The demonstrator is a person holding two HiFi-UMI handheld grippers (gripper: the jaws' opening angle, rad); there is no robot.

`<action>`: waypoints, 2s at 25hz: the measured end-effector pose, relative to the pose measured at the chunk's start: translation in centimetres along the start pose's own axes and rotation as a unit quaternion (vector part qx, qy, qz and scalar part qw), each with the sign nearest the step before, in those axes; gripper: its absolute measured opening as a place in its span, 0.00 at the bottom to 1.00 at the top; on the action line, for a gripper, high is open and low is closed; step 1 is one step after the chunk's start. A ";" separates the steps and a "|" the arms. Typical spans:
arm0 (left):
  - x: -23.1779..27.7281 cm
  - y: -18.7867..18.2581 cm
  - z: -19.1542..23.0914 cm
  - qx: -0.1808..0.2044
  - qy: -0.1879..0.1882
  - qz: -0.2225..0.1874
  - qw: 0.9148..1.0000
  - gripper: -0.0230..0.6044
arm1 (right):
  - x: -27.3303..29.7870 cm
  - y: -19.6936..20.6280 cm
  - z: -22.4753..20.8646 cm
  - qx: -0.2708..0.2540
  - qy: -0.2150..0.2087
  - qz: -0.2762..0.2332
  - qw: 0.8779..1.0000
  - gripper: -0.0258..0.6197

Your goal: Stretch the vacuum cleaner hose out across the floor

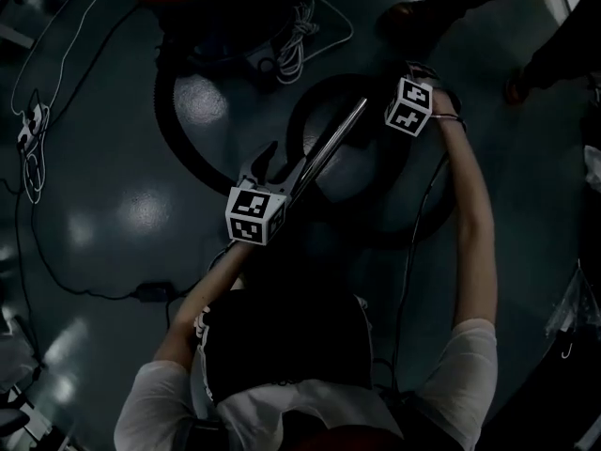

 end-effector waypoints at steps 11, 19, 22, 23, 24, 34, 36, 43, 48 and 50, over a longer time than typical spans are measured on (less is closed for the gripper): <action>0.6 -2.0 -3.8 0.074 0.037 -0.020 0.996 0.43 | -3.2 17.2 10.8 0.274 -0.068 0.120 0.952 0.37; 0.3 0.4 -5.7 0.134 0.057 -0.004 0.989 0.43 | -7.3 16.9 16.9 0.224 0.133 0.121 0.958 0.37; -0.7 1.1 -5.9 0.141 0.058 -0.014 0.988 0.43 | -11.1 13.1 15.1 0.171 0.144 0.037 0.974 0.37; -1.2 1.3 -6.1 0.149 0.057 -0.021 0.987 0.43 | -12.0 10.6 14.9 0.125 0.128 0.007 0.984 0.37; -1.5 1.5 -6.4 0.161 0.057 -0.028 0.985 0.43 | -12.6 7.7 15.0 0.080 0.111 -0.023 0.990 0.37; -2.1 2.2 -5.8 0.173 0.054 -0.056 0.982 0.43 | -7.2 -14.4 20.0 -0.098 -0.022 -0.187 0.977 0.37; -2.9 2.3 -5.1 0.173 0.047 -0.056 0.982 0.43 | -6.2 -15.4 20.1 -0.083 -0.046 -0.178 0.979 0.37; -3.6 2.4 -4.8 0.186 0.050 -0.071 0.979 0.43 | -5.0 -11.8 19.0 -0.040 -0.044 -0.130 0.990 0.32; -3.0 2.6 -5.1 0.177 0.057 -0.065 0.980 0.43 | -4.0 -5.7 18.6 0.063 -0.074 -0.057 0.994 0.32; -3.0 2.9 -5.4 0.177 0.060 -0.060 0.980 0.43 | -4.0 -2.8 18.7 0.120 -0.078 -0.030 0.989 0.32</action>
Point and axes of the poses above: the fingertips, and each gripper's own axes: x forward along the fingers, z to its left, y out of its underside, the point moved 10 cm from there along -x, backward along the fingers, and after that the axes turned 10 degrees about -x, right-handed, at the moved point
